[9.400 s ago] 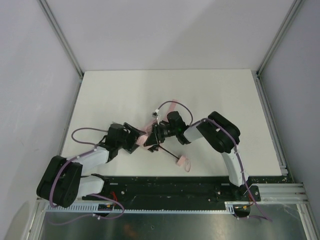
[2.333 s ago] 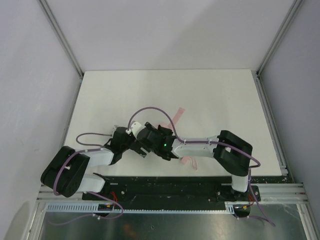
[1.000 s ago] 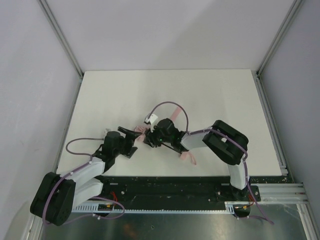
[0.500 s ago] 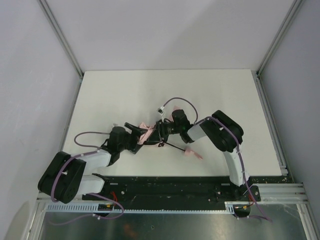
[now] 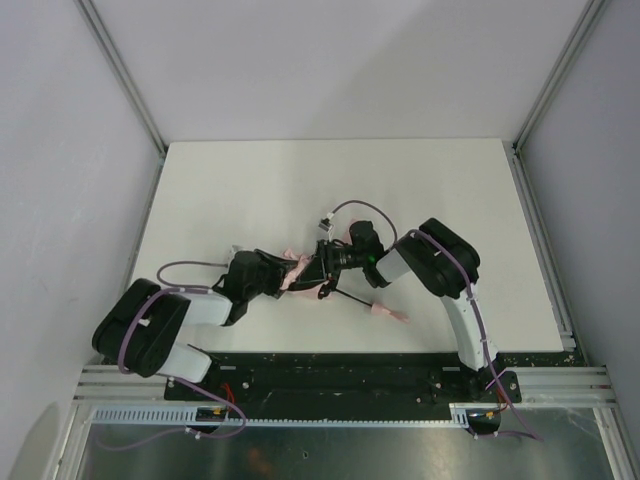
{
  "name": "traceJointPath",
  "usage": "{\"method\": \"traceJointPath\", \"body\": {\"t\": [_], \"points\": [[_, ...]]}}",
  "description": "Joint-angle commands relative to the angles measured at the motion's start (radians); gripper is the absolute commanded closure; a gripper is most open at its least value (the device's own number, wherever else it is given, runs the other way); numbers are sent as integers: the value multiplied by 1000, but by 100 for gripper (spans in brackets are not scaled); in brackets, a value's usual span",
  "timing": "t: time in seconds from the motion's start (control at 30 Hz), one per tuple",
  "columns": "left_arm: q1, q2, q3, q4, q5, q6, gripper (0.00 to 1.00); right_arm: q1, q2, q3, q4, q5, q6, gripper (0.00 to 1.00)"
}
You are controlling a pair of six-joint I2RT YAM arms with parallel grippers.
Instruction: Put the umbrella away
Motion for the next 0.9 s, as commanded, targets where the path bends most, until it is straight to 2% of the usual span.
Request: {"method": "traceJointPath", "body": {"t": [0.0,0.1,0.17,0.3,0.47,0.63,0.87], "points": [[-10,95,-53,-186,-137,98,51,30,46,-10,-64,-83,-45,100],[-11,91,-75,-160,-142,110,67,33,14,12,-157,-71,-87,99],[-10,80,-87,-155,-144,116,73,33,-32,30,-290,-22,-161,91],[-10,48,-100,-152,-151,133,84,34,-160,72,-641,206,-335,59],[-10,16,-103,-152,-142,143,88,42,-331,95,-870,419,-502,29],[-11,-9,-109,-152,-125,141,90,137,-491,94,-1011,717,-693,21],[-10,-44,-123,-155,-113,130,92,335,-493,108,-944,1032,-811,19]]}}
